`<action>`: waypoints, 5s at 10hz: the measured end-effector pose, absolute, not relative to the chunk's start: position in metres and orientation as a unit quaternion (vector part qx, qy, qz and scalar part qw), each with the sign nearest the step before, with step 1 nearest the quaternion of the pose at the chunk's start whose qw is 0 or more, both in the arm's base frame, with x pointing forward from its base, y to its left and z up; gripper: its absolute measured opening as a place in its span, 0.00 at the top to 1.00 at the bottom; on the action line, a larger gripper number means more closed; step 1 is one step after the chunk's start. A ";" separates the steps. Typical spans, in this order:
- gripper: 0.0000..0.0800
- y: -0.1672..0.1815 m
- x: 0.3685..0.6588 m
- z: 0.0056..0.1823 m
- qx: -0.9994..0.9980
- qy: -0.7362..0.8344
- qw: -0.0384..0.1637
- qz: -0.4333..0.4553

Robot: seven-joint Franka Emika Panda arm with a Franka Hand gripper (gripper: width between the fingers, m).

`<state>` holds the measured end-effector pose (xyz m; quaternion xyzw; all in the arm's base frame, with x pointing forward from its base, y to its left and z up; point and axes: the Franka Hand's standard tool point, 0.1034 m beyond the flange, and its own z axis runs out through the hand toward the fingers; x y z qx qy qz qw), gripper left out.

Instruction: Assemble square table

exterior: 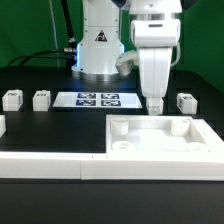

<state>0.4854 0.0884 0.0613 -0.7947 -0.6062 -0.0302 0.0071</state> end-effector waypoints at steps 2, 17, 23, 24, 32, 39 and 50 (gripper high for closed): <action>0.19 0.138 0.465 0.077 -0.878 -0.477 0.010 -0.034; 0.19 0.185 0.411 0.048 -0.996 -0.033 0.019 0.086; 0.19 0.180 0.406 0.045 -0.969 -0.043 -0.010 0.243; 0.19 0.179 0.406 0.044 -0.964 -0.042 -0.013 0.263; 0.19 0.187 0.386 0.028 -0.914 0.002 -0.030 0.406; 0.51 0.199 0.365 0.006 -0.892 0.040 -0.024 0.450; 0.64 0.153 0.412 0.076 -0.907 0.004 0.015 0.420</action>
Offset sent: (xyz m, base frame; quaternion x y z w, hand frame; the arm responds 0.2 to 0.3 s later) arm -0.0022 0.0327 0.0025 -0.0163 -0.0045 0.1794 0.9836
